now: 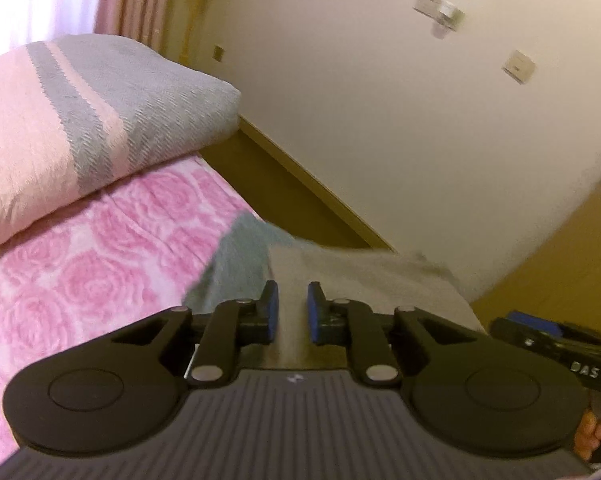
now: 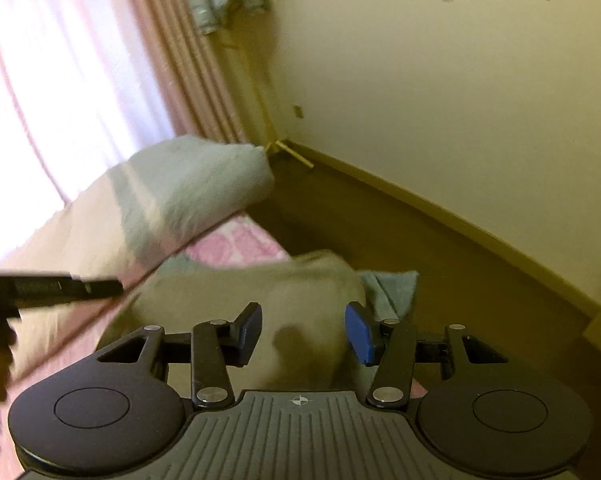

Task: Fold clothes
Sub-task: 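Lower the pants bundle onto the clothes stack and open both grippers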

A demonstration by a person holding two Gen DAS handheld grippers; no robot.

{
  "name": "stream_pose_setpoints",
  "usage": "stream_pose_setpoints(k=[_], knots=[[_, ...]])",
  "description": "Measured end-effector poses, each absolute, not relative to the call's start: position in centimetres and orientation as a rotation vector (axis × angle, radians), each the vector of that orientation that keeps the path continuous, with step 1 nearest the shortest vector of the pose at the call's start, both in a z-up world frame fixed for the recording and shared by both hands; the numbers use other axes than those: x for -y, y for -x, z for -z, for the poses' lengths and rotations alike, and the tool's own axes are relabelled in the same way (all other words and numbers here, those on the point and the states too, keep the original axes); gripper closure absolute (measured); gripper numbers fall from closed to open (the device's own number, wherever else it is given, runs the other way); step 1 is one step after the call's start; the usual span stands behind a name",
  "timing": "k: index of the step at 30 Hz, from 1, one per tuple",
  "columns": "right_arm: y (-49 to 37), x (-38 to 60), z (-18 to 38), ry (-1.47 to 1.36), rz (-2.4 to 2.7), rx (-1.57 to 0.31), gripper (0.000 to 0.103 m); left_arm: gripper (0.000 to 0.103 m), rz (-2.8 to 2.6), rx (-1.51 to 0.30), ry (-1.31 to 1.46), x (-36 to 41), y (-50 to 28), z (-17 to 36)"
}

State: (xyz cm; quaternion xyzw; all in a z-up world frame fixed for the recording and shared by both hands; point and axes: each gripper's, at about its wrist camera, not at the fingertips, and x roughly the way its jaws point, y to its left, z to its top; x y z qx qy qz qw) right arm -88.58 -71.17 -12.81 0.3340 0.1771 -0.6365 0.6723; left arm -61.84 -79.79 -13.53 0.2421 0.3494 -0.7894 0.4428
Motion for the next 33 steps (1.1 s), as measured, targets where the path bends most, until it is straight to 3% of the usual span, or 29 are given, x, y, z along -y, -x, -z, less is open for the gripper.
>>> stream_pose_setpoints(k=[6,9,27,31,33], knots=[[85.6,67.9,14.3,-0.737,1.38,-0.509,0.053,0.098,1.935,-0.852,-0.719,76.2,63.1,16.3],[84.1,67.0,16.4,-0.765,1.351,-0.555,0.059,0.099,1.895,-0.847,-0.733,75.7,62.4,17.9],[82.3,66.7,17.3,-0.826,1.38,-0.594,0.059,0.099,1.819,-0.828,-0.805,74.3,62.7,16.5],[81.8,65.8,15.3,-0.842,1.425,-0.579,0.059,0.096,1.816,-0.803,-0.822,72.9,62.4,14.2],[81.6,65.1,14.2,-0.857,1.449,-0.569,0.059,0.083,1.825,-0.79,-0.817,71.9,62.0,12.8]])
